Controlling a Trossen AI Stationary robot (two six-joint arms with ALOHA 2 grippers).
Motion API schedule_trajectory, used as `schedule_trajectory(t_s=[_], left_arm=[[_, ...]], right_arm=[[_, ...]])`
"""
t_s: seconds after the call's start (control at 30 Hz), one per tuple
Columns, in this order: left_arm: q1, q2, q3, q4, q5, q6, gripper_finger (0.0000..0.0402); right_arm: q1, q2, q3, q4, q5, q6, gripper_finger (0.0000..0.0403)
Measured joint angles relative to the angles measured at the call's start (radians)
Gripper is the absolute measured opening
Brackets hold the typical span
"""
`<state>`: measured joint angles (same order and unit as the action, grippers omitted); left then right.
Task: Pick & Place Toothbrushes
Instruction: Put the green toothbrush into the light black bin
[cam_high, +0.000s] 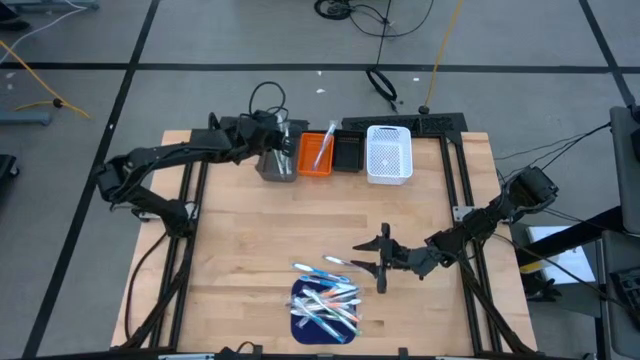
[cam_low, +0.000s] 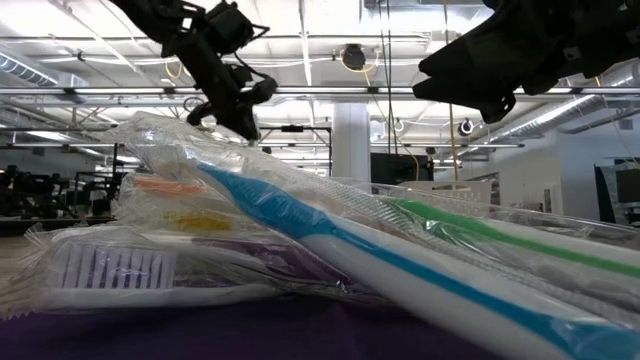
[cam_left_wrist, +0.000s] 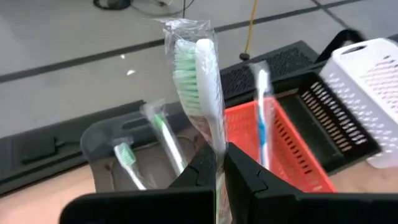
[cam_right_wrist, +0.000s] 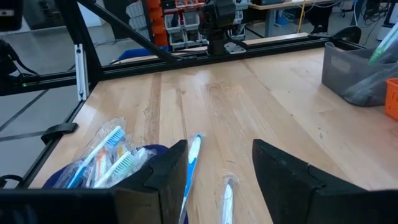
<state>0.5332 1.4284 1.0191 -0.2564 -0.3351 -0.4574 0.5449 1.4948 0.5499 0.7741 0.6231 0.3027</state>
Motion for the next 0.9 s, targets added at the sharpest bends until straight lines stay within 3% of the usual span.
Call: schedule_trajectory(t_s=[0.33,0.9], left_arm=[[0.035,0.058,0.0,-0.004,0.085,-0.051,0.0004],[0.035,0.058,0.0,-0.103,0.072,-0.106,0.0026]], right_arm=[[0.0,0.0,0.0,-0.001,0.0,0.0,0.0169],[0.0,0.0,0.0,-0.001,0.0,0.0,0.0169]])
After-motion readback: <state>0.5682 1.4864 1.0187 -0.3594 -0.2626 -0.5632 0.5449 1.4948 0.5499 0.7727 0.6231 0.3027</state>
